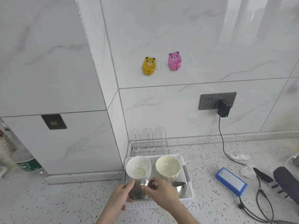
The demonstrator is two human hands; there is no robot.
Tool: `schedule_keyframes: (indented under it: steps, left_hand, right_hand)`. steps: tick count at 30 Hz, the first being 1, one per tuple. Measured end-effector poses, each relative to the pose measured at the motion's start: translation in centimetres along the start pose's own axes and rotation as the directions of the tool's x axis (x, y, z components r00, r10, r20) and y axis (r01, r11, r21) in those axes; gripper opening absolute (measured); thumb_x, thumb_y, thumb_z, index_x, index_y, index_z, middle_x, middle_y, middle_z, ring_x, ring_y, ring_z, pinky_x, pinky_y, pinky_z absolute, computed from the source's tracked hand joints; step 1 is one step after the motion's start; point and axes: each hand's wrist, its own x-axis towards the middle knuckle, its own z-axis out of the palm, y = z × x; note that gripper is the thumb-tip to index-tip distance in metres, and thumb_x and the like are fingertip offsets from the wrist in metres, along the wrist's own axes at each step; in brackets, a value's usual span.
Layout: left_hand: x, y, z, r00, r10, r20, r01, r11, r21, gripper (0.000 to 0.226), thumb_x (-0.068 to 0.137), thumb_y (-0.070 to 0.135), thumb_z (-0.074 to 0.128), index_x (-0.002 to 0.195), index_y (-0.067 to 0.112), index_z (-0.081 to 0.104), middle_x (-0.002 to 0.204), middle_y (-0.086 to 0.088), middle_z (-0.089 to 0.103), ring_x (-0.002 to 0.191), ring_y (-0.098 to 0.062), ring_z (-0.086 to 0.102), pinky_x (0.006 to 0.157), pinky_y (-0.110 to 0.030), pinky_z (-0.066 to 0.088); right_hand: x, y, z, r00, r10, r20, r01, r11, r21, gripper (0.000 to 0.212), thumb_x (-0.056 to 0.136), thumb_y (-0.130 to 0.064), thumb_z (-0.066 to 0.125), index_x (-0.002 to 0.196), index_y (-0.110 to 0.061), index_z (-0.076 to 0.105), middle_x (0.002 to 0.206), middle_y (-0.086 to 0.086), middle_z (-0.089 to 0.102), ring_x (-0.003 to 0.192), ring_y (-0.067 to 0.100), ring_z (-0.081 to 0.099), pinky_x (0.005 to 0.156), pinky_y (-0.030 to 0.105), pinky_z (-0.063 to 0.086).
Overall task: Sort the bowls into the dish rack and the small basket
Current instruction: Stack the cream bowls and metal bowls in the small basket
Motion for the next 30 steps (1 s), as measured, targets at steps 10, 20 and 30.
schedule_keyframes:
  steps: [10,20,30]
  left_hand:
    - [1.3,-2.5,1.1,0.996,0.050,-0.067,-0.047,0.998,0.051,0.059,0.089,0.040,0.065,0.143,0.028,0.044,0.125,-0.009,0.065,0.082,-0.018,0.069,0.053,-0.030,0.053]
    - [0.7,-2.9,2.0,0.999,0.039,-0.038,-0.034,0.991,0.128,0.042,0.091,0.033,0.063,0.130,0.018,0.058,0.098,-0.004,0.067,0.071,-0.017,0.059,0.075,-0.032,0.051]
    - [-1.4,-2.7,1.7,0.998,0.067,-0.009,-0.067,0.996,0.056,0.047,0.097,0.020,0.056,0.142,0.019,0.045,0.105,-0.002,0.064,0.059,-0.014,0.061,0.061,-0.022,0.049]
  right_hand:
    - [0.5,0.1,1.9,0.998,0.069,-0.012,-0.069,0.997,-0.019,0.035,0.080,-0.068,0.052,0.093,-0.036,0.061,0.083,-0.017,0.064,0.096,0.009,0.065,0.071,0.024,0.041]
    - [0.1,0.5,2.5,0.997,0.021,0.073,-0.014,0.995,-0.094,0.034,0.090,-0.035,0.047,0.121,-0.036,0.058,0.117,-0.010,0.069,0.111,0.018,0.062,0.089,0.026,0.047]
    - [-1.4,1.3,2.2,0.995,-0.067,0.070,0.067,0.998,-0.001,0.037,0.094,-0.025,0.045,0.129,-0.032,0.052,0.120,-0.007,0.066,0.080,0.008,0.057,0.082,0.029,0.048]
